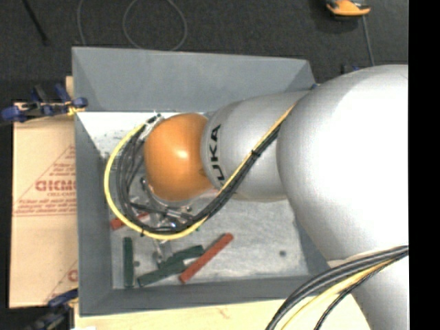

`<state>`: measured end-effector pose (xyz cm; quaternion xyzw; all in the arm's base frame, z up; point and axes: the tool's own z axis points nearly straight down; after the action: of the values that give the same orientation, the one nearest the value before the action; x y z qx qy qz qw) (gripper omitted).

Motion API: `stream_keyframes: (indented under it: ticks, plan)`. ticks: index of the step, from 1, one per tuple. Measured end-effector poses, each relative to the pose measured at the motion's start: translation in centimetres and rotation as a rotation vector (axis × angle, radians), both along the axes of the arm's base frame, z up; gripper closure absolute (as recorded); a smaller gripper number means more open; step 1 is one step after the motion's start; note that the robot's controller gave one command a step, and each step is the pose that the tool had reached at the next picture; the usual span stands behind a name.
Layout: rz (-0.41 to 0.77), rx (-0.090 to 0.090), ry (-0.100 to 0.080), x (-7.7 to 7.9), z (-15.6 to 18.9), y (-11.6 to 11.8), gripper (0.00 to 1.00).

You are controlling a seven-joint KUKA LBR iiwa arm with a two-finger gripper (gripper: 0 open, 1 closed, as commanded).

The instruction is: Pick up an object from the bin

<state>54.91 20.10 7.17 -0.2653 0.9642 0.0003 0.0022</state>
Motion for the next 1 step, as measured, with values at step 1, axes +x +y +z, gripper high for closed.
stream_keyframes:
  ticks: [1]
  plan:
    - [-0.006,0.005,-0.009,0.29,0.37,0.11,1.00]
